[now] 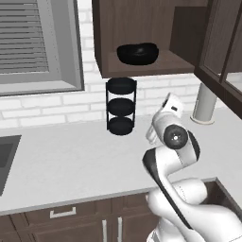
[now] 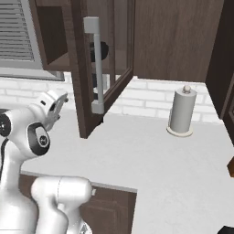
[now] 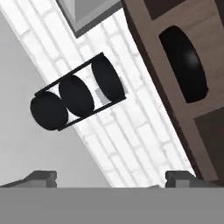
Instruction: Pick up the bowls on the counter and stack them on top of one another in the open cabinet. Place the smaller bowl on top of the larger bowl.
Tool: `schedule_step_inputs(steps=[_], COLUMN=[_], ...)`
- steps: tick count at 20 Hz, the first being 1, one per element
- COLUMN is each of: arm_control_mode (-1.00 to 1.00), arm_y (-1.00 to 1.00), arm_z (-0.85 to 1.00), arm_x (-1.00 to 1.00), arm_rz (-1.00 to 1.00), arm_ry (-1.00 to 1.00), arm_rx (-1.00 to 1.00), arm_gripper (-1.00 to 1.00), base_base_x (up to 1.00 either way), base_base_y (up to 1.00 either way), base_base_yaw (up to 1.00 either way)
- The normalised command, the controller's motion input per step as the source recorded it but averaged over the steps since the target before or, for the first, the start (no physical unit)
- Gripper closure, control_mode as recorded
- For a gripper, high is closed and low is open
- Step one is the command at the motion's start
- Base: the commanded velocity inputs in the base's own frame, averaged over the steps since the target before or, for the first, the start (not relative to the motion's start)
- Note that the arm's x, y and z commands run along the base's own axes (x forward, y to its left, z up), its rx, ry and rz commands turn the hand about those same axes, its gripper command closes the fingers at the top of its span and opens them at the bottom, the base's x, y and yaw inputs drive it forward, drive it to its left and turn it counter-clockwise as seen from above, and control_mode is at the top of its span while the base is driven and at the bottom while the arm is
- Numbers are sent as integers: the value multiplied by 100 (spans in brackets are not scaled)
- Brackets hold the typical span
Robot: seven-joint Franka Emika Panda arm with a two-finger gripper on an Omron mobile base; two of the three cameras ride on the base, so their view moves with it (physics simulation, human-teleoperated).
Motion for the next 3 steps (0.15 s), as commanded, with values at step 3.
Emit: schedule_step_inputs(steps=[3], arm_control_mode=[-100], arm_y=[-2], arm_z=[-56], arm_x=[-100], arm_rz=[7], arm_ry=[13], arm_rx=[-8], arm_gripper=[-100], base_base_x=[0], base_base_y=[0], base_base_yaw=[0])
